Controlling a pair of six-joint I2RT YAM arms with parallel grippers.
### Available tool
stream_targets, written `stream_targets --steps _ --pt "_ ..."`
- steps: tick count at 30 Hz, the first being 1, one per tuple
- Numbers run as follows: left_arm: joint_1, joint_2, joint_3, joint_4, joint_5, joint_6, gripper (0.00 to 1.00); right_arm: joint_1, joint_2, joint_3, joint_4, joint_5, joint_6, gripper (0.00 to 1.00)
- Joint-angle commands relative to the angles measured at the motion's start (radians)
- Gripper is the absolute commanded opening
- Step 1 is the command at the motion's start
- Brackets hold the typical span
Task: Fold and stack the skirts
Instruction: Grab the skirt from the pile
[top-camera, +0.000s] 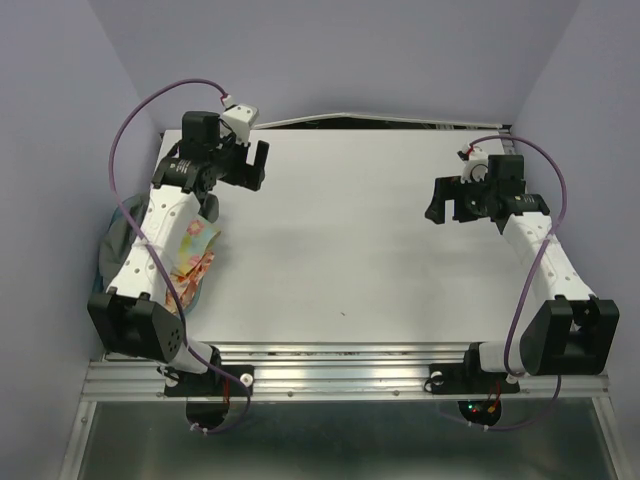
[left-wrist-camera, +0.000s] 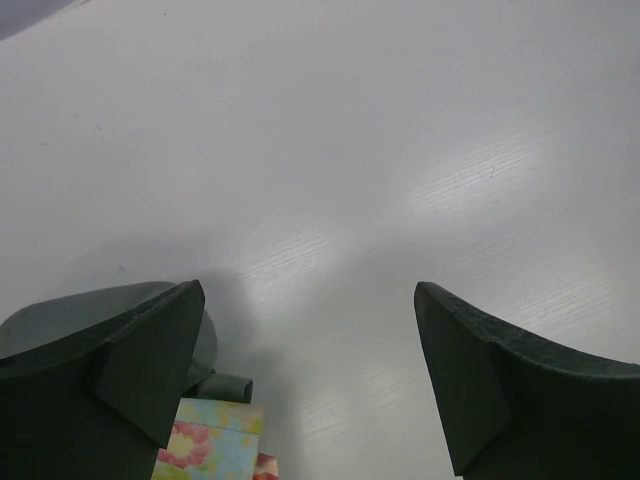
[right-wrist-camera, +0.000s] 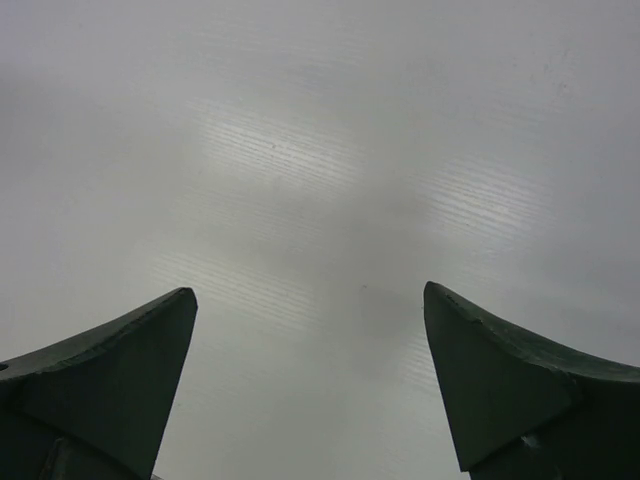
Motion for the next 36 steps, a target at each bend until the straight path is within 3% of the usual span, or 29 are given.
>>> stream_targets --steps 1,8,15,17,23,32,36 --pt "0.025 0.014 0.072 -0.044 -0.04 0.035 0.99 -0.003 -0.016 0.012 0.004 -0.018 0.0 1.0" --pt "0.248 0.008 0.154 -0.225 0.029 0.127 0.98 -0.003 -0.017 -0.009 0.02 -0.021 -0.004 1.0" --pt "0.453 -0.102 0.096 -0.362 0.017 0.316 0.98 -0.003 -0.011 -0.026 0.029 -0.052 -0.004 1.0" --pt "0.49 -0.122 0.039 -0.382 -0.053 0.348 0.98 -0.003 -0.002 -0.034 0.037 -0.056 -0.008 1.0" --pt "0.547 -0.142 -0.116 -0.347 -0.193 0.356 0.95 -0.003 0.032 -0.016 0.023 -0.082 0.0 1.0" --pt "0.547 -0.124 -0.245 -0.296 -0.19 0.327 0.88 -0.003 0.082 0.01 -0.009 -0.104 0.005 1.0" --pt "0.547 -0.138 -0.364 -0.185 -0.237 0.32 0.87 -0.003 0.112 0.029 -0.02 -0.098 0.012 1.0"
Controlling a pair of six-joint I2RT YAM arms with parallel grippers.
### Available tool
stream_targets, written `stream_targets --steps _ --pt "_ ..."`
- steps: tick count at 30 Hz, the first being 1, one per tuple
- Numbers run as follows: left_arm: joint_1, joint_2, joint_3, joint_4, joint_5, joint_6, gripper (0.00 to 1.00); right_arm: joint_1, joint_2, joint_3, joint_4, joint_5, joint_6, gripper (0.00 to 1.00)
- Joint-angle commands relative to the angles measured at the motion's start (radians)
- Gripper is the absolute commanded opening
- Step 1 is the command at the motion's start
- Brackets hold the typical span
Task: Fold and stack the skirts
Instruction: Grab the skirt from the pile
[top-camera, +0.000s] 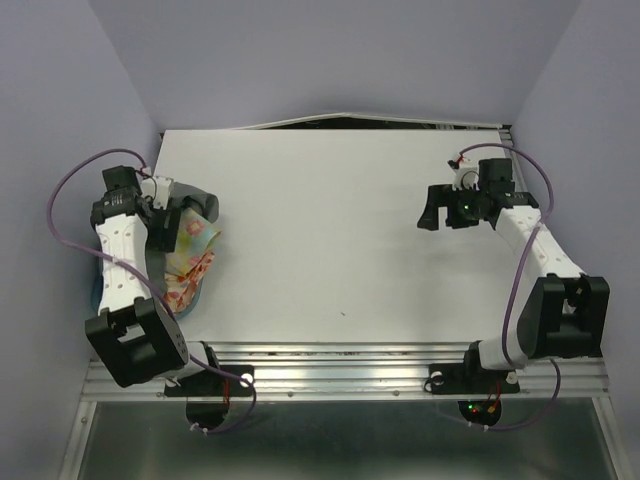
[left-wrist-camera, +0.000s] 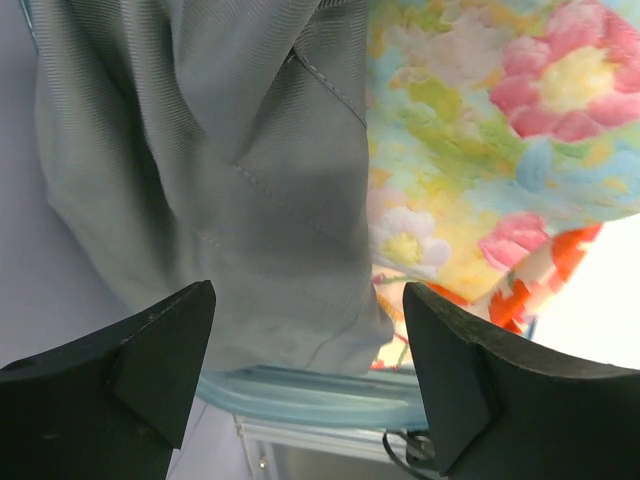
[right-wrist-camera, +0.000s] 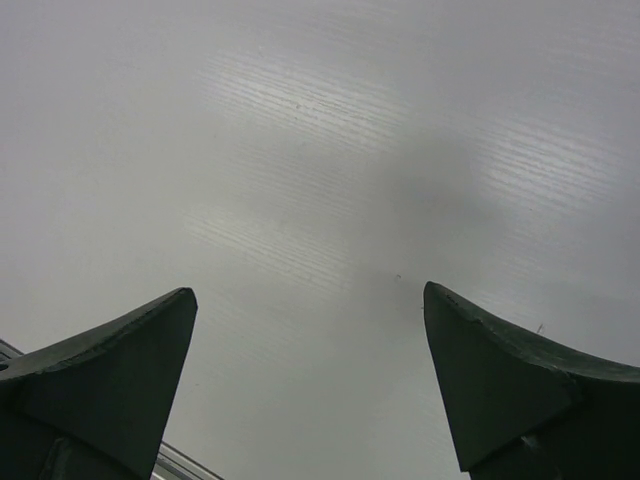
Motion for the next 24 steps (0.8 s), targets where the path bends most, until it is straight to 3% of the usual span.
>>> stream_targets --steps 1,7,15,21,24 --pt "0.001 -0.035 -0.102 0.12 -0.047 -0.003 0.87 -0.003 0.025 0.056 -0.011 -0.012 0.014 1.0" --pt "0.001 0.017 -0.162 0.232 -0.116 -0.02 0.86 -0.003 0.049 0.082 -0.036 -0.015 0.016 1.0" --pt "0.001 0.051 -0.098 0.286 -0.131 -0.054 0.84 -0.003 0.038 0.065 -0.032 -0.015 0.016 1.0" --pt "0.003 0.059 -0.066 0.304 -0.154 -0.06 0.71 -0.003 0.035 0.06 -0.031 -0.017 0.016 1.0" --pt "0.003 0.037 -0.038 0.298 -0.157 -0.067 0.53 -0.003 0.037 0.06 -0.028 -0.018 0.016 1.0"
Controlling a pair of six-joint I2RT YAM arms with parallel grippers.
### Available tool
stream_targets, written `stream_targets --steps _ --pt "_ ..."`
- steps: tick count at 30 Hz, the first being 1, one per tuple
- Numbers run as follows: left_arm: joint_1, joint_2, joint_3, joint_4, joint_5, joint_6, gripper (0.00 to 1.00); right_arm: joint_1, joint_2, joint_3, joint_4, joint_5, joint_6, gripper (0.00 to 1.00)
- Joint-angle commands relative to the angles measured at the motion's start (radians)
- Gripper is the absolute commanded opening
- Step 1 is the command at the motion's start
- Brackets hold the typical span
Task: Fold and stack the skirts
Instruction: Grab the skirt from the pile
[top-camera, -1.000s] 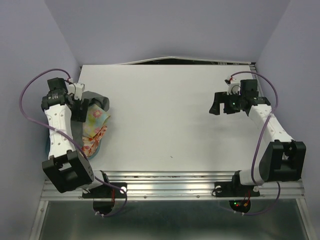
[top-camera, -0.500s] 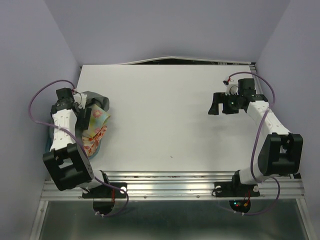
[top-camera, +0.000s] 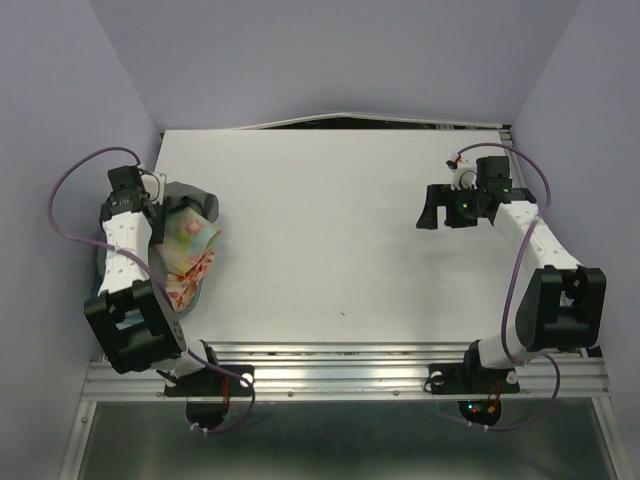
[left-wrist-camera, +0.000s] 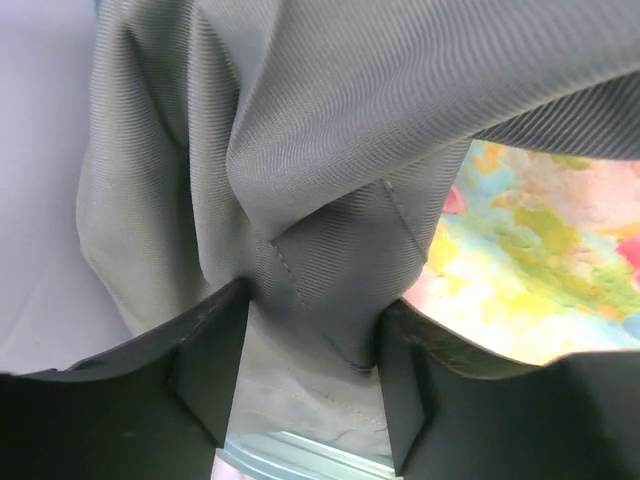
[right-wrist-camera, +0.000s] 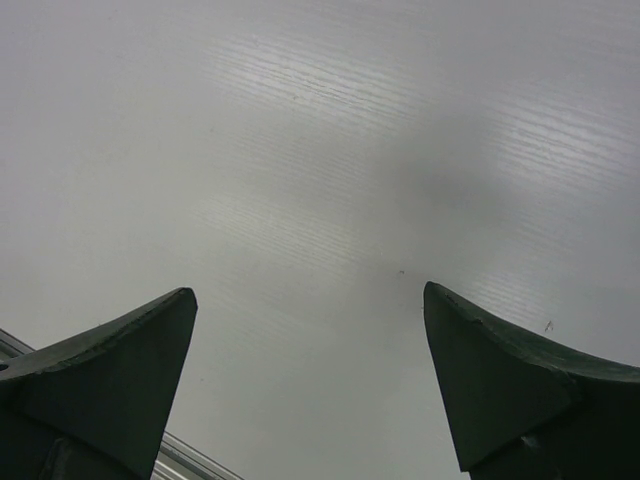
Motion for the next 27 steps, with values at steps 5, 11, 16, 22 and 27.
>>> stream_targets --steps 5,11,16,22,27 --pt "0.004 -0.111 0.117 0.032 -0.043 -0.016 0.26 -0.003 -0.019 0.024 0.014 -0.025 0.011 1.0" --pt "0.012 -0.182 0.264 0.046 -0.074 -0.05 0.0 -0.003 -0.019 0.033 0.023 -0.034 0.016 1.0" --pt "0.012 -0.22 0.46 0.04 -0.023 -0.073 0.0 -0.003 -0.03 0.043 0.022 -0.04 0.019 1.0" --pt "0.009 -0.198 0.678 0.073 0.085 -0.103 0.0 -0.003 -0.036 0.055 0.02 -0.048 0.026 1.0" --pt "-0.023 -0.121 0.893 0.101 0.138 -0.125 0.0 -0.003 -0.037 0.072 0.016 -0.04 0.025 1.0"
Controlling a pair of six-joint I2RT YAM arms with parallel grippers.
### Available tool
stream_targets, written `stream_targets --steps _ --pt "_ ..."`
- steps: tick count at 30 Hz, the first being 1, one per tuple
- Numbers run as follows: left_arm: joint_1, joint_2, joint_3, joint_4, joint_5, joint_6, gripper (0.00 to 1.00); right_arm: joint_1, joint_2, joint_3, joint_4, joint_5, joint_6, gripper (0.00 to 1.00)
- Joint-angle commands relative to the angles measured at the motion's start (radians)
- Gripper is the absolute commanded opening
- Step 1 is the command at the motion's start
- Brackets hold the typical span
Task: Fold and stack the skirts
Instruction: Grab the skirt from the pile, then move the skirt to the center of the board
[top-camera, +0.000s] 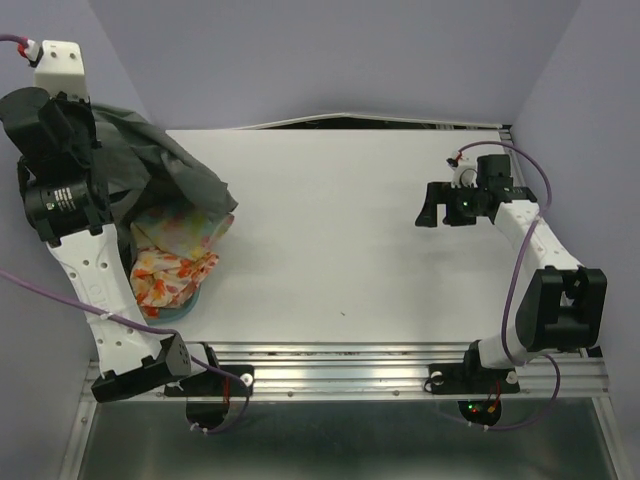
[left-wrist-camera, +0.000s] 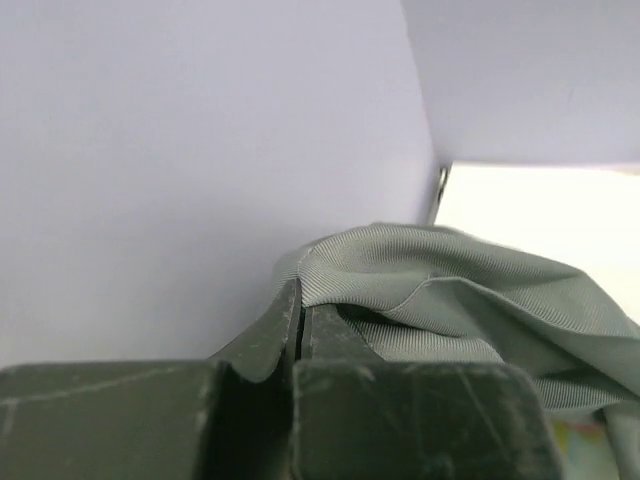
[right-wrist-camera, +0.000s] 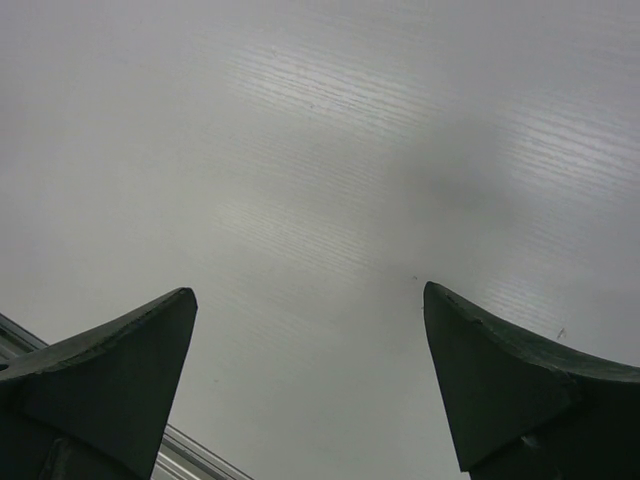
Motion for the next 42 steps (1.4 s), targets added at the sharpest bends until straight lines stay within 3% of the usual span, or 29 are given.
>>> stream_targets --steps 1,6,11,15,19,22,26,33,42 --pt "-0.05 0.046 0.196 0.151 0.04 -0.021 0.0 -0.003 -0.037 0.067 0.014 -0.01 0.002 1.0" --pt "-0.152 0.092 0.305 0.215 -0.126 0.039 0.0 -0.003 -0.042 0.071 0.011 -0.008 0.002 1.0" --pt "-0.27 0.063 0.282 0.263 -0.023 0.041 0.0 -0.003 -0.049 0.099 0.013 0.013 -0.001 1.0" --pt "-0.488 0.039 0.229 0.251 0.188 0.103 0.0 -0.003 -0.051 0.146 0.005 0.012 -0.022 1.0" --pt "-0.682 0.049 0.205 0.26 0.173 0.136 0.0 -0.003 -0.063 0.209 -0.033 -0.014 -0.062 1.0" --pt "-0.765 0.063 0.198 0.263 0.183 0.128 0.0 -0.003 -0.082 0.24 -0.059 -0.028 -0.096 1.0" --pt "-0.935 0.081 0.108 0.263 0.15 0.128 0.0 -0.003 -0.141 0.26 -0.072 0.004 -0.113 1.0" --pt "-1.028 0.124 -0.101 0.292 0.205 -0.02 0.0 -0.003 -0.207 0.229 -0.108 0.096 -0.146 1.0" --pt "-1.081 0.34 -0.112 0.226 0.264 -0.134 0.0 -0.003 -0.185 0.18 -0.113 0.122 -0.189 1.0"
